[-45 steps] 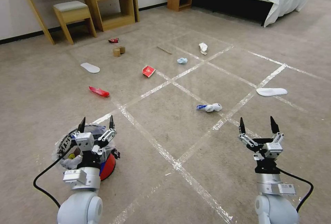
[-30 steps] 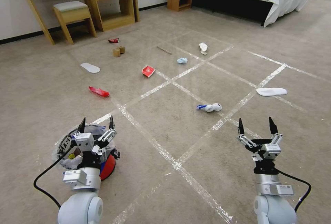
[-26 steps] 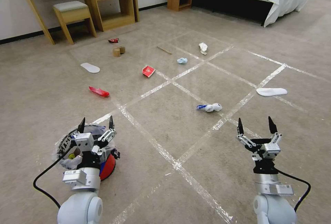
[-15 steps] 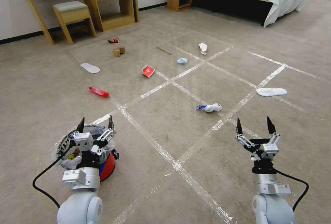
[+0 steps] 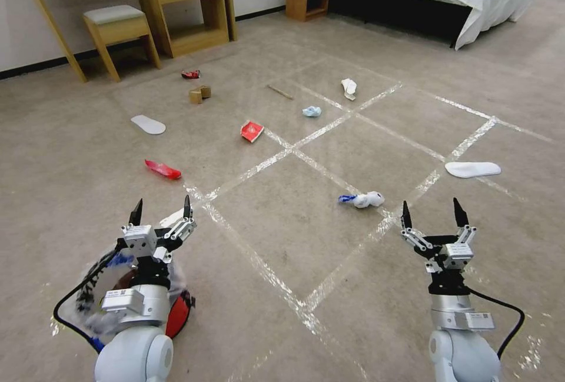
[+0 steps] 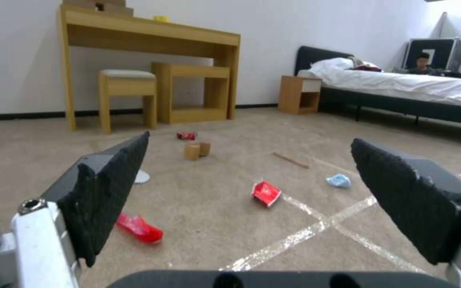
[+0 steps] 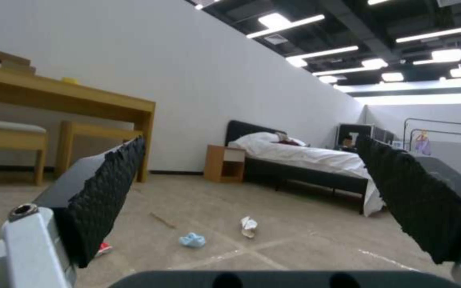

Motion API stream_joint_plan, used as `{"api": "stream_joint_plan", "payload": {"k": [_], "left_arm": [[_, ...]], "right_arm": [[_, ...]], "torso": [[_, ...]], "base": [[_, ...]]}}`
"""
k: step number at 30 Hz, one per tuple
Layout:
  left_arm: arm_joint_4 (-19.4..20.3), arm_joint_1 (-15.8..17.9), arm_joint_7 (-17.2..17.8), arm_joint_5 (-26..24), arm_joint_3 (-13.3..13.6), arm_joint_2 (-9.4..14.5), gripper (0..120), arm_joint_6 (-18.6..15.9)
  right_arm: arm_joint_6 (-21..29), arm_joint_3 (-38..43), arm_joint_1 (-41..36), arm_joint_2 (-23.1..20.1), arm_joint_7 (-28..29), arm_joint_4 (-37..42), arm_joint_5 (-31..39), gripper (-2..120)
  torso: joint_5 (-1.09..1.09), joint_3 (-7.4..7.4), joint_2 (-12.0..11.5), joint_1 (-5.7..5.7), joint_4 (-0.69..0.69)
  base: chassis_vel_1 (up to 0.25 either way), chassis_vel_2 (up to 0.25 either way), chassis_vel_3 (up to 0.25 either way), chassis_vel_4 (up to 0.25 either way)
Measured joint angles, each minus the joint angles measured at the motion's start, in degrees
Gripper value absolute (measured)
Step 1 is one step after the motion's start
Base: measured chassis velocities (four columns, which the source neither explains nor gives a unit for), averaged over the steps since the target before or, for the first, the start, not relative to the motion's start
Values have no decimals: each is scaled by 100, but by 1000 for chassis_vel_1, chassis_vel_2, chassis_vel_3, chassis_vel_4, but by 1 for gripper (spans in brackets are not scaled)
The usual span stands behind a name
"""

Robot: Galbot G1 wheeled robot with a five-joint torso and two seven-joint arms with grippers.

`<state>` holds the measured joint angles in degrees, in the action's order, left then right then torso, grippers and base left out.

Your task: Pick up the trash bin and place the garbage on the floor into it.

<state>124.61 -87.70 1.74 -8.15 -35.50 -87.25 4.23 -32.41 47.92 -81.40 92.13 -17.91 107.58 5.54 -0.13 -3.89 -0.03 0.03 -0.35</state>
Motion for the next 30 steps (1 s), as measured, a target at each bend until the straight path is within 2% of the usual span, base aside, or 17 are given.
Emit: {"api": "stream_joint_plan", "payload": {"k": [6,12,21,25,27,28,29,30], "left_arm": [[34,-26,50,-4,-15,9,100,-95],[261,-133,64,-20,-67,84,100,-310],[347,-230,122,-123,-118,97,100,-359],[394,-269,220,-142,-161,102,100,-542],[653,-353,643,-384,-315,228,100,-1215],[653,-353,643,-384,-315,228,100,-1215],[849,-421,882,-547,-423,351,100,-1537],[962,-468,989,-653,-476,431,100,-1687]], "right_arm": [[-23,2,26,1,13,-43,-49,100],[-63,52,82,1,20,-119,-66,100],[-42,36,123,1,24,-154,-77,100],[-42,21,137,1,20,-175,-72,100],[-42,15,143,-42,11,-210,-53,100],[-42,15,143,-42,11,-210,-53,100],[-40,19,147,-91,14,-219,-35,100],[-37,20,149,-119,16,-224,-22,100]], "torso": [[1,1,0,0,0],[1,0,-1,0,0],[1,1,0,0,0],[0,1,0,0,0],[-1,1,0,0,0],[-1,1,0,0,0],[-1,1,-1,0,0],[0,1,0,0,0]], "base": [[-135,121,111,-120],[-98,80,84,-91],[0,0,0,0],[0,0,0,0],[0,0,0,0],[0,0,0,0],[0,0,0,0],[0,0,0,0]]}}
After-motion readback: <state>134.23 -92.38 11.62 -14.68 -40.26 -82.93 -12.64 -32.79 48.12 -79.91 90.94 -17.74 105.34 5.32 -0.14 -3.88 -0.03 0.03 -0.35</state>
